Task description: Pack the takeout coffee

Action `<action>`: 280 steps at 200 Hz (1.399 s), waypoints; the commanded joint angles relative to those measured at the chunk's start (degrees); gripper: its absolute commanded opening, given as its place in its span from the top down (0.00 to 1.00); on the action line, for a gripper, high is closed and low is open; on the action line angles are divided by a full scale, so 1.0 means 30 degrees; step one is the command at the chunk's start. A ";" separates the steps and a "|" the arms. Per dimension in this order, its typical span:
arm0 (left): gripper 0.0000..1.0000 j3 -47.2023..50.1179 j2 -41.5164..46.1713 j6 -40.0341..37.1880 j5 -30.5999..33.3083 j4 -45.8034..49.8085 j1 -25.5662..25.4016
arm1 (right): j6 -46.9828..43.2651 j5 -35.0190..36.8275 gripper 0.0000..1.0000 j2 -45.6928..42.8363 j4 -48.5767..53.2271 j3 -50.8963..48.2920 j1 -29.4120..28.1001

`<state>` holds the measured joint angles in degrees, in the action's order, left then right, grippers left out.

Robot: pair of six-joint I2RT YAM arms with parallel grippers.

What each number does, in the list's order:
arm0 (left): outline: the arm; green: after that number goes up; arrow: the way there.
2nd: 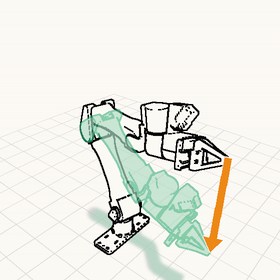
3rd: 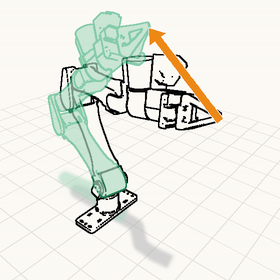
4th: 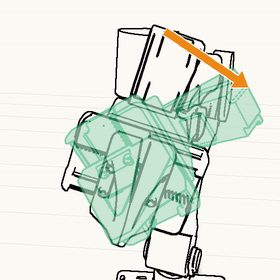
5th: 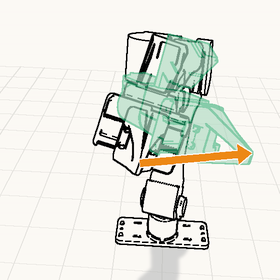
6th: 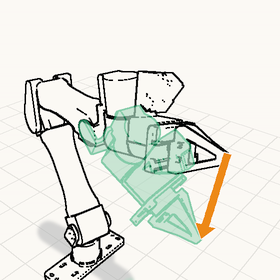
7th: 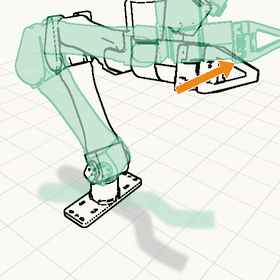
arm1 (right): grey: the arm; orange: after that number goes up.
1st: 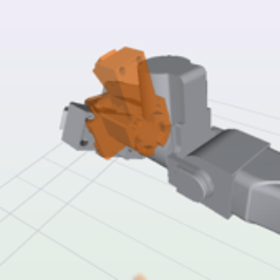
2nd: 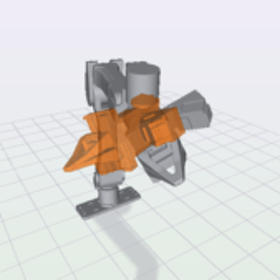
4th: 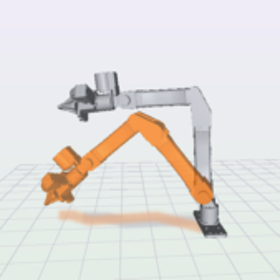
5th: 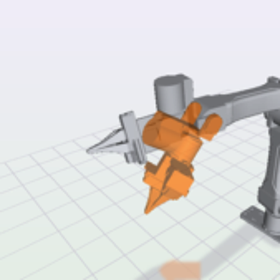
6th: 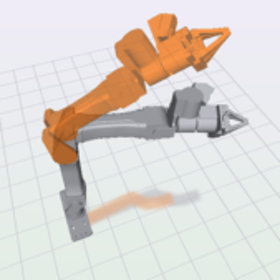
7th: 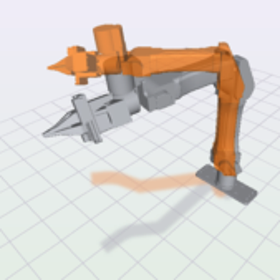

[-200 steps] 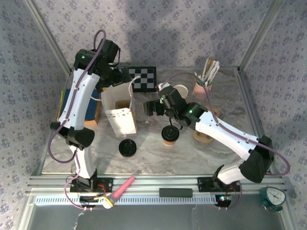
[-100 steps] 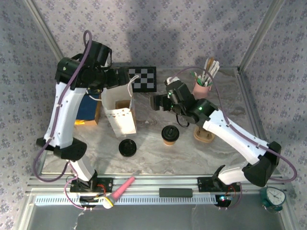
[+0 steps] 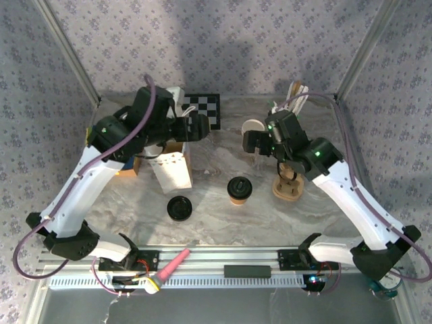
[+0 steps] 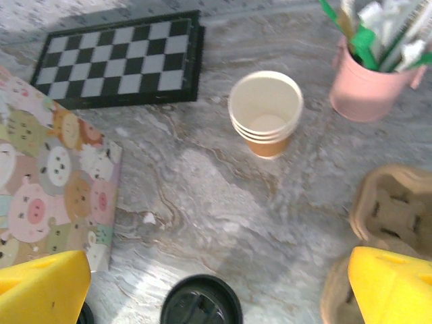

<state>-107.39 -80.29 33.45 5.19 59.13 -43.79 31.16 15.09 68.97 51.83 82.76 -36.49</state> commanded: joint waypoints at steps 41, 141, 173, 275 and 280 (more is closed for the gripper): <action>0.00 0.3247 0.0311 0.0275 -0.1576 -0.4750 -0.1067 | 0.1210 -0.3373 0.00 -0.1119 0.3707 -0.1513 0.2304; 0.06 -0.0311 -0.5626 0.1655 0.0925 0.1369 -0.3838 | 0.0982 -0.3565 0.00 -0.2311 0.4816 -0.4721 0.3686; 0.07 -0.3356 -0.8917 0.1796 0.1145 0.4428 -0.4696 | 0.0485 -0.3849 0.00 -0.3315 0.4804 -0.6131 0.4368; 0.13 -0.7544 -1.4793 0.1579 -0.1202 0.8079 -0.5733 | -0.0392 -0.4716 0.00 -0.5351 0.4578 -0.7313 0.6085; 0.13 -0.7560 -1.4909 0.1566 -0.1228 0.8006 -0.5788 | -0.0421 -0.4737 0.00 -0.5385 0.4605 -0.7342 0.6088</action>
<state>-127.17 -123.22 38.20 2.55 79.35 -60.07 31.05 2.00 53.76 64.95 61.65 -18.81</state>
